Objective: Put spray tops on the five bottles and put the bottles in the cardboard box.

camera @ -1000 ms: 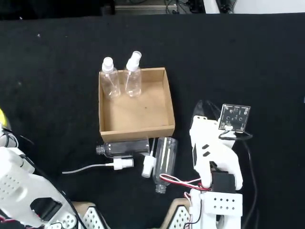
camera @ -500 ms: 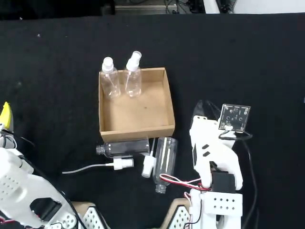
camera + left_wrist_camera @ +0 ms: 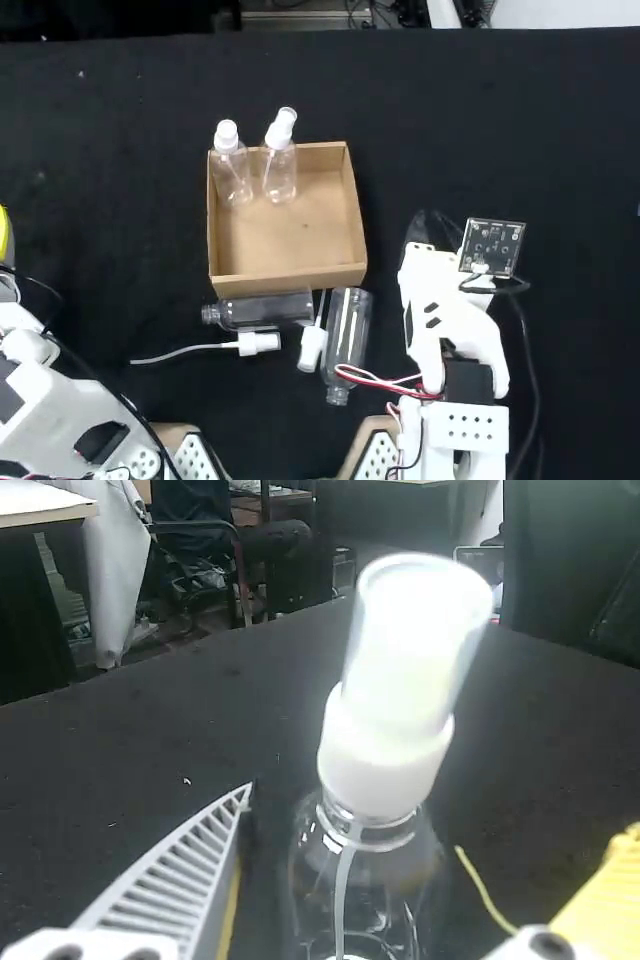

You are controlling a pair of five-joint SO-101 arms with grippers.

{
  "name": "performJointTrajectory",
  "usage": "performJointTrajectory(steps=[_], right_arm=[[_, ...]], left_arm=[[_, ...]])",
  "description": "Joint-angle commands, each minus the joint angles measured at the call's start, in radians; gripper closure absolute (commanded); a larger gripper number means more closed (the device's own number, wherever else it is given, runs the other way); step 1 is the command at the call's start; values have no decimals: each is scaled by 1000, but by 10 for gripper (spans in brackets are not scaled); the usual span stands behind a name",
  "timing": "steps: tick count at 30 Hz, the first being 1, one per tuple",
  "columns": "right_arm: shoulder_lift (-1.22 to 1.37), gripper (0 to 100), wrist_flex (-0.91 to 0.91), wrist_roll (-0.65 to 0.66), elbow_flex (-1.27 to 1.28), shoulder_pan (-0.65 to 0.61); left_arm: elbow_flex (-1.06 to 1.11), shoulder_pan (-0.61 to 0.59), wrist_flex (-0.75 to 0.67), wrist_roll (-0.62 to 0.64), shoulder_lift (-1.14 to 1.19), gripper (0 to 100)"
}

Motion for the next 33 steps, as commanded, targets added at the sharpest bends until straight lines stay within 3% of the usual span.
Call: performJointTrajectory(steps=[1,22,33], right_arm=[[-13,959,-32,9,-10,-14],[-13,959,-32,9,-7,-14],[-13,959,-32,9,-7,-14]], left_arm=[[-33,-4,2,-3,-58,522],[-39,1,0,-8,0,530],[-39,1,-2,-8,0,790]])
